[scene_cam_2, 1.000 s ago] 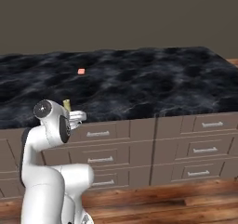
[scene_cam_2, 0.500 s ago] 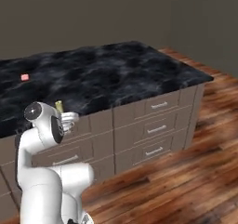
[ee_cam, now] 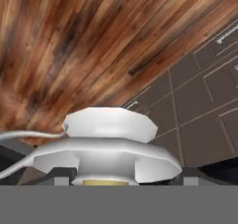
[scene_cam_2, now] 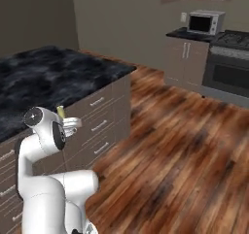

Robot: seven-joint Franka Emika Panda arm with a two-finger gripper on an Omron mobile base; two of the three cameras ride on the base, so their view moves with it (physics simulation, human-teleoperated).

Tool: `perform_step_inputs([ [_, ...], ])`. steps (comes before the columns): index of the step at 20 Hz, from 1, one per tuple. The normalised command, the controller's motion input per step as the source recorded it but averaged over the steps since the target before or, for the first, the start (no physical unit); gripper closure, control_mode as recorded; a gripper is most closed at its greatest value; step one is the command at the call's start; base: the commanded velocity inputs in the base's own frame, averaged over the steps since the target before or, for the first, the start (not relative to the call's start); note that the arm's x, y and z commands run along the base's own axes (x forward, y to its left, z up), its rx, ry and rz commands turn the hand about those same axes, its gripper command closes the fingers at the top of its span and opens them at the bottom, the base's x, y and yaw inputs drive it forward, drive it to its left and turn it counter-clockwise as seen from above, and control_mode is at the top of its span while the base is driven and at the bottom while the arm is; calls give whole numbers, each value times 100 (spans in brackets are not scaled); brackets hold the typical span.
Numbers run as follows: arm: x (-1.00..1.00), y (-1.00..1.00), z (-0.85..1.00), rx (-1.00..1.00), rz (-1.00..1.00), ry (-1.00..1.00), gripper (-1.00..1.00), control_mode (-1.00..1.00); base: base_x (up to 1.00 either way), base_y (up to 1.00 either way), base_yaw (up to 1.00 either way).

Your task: Pick the candle and jar from the dining table and place them in the open cabinet. Close the cabinet after placing the objects.

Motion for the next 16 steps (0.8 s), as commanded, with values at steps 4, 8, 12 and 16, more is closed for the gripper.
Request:
perform_step_inputs([
  [4, 0, 0, 0, 0, 0, 0, 100, 100, 26, 0, -70],
  [8, 0, 0, 0, 0, 0, 0, 100, 100, 82, 0, -53],
  [12, 0, 0, 0, 0, 0, 0, 100, 100, 100, 0, -41],
  [16, 0, 0, 0, 0, 0, 0, 100, 100, 100, 0, -35],
])
